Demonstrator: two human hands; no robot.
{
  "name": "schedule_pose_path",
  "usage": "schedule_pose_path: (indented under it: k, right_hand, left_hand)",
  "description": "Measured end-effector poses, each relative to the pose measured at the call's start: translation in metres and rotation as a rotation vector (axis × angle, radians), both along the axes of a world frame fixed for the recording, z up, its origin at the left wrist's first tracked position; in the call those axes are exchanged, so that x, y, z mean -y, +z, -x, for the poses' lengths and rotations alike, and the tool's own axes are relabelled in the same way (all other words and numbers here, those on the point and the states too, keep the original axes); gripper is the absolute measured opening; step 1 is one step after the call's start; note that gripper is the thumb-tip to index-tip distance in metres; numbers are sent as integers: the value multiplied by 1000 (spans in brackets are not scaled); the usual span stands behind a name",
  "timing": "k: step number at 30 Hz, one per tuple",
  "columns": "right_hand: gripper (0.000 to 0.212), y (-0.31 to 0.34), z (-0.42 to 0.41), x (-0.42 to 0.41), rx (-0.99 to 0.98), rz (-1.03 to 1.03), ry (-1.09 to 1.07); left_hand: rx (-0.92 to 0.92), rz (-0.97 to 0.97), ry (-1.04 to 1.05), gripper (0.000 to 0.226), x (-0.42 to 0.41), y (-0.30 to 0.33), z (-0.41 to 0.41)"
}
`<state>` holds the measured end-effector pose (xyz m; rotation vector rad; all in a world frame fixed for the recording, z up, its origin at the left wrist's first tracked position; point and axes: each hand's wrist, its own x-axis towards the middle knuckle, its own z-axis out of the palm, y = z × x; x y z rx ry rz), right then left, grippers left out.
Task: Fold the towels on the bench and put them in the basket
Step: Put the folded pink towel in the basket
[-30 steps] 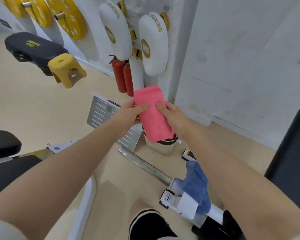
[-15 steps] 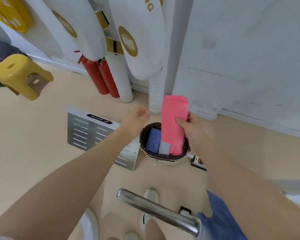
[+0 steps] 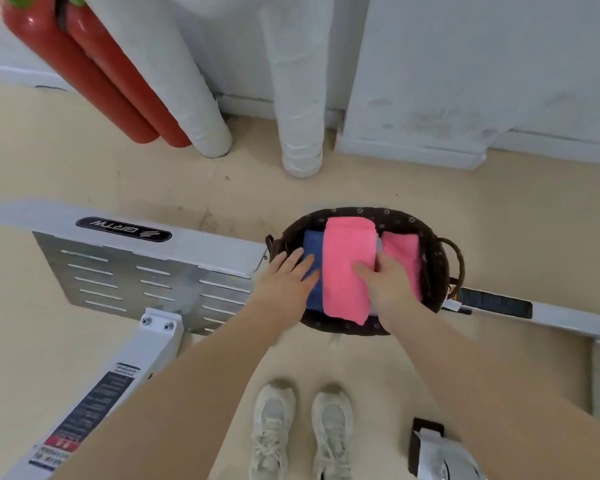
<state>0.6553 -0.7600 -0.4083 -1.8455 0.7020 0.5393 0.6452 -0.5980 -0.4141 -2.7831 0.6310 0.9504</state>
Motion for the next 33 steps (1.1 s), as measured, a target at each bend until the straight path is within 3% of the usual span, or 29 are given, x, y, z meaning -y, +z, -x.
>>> schedule_pose_path:
  k: [4,7,11,15,18,23,27,33]
  right_hand:
    - [5,-42,-9,-12,-35,25,-1]
    - [23,-63,-16,-11,-58,66,-12]
    - [30,-74,-24,-10,-82,240,64]
    - [53,-61,-20,-18,-4,493,205]
    - [67,-33,-12,-18,-14,499,238]
    - [53,53,-4,-4,-86,481,421]
    - [27,175,-2,8,-10,430,447]
    - [11,358,43,64,129,281,300]
  left_hand:
    - [21,-62,-197,54,-11,-30,-9]
    - [44,-49,-225,56,-11,-39,-9]
    - [11,12,-212,57,-9,-44,-11]
    - [57,152,-172,61,-5,-31,-18]
    - [26,166,-156,54,-11,-7,-26]
    - [11,182,-89,49,-18,74,-41]
    - [-51,220,-60,50,-7,186,-44]
    - [29,245,-226,40,18,330,-30]
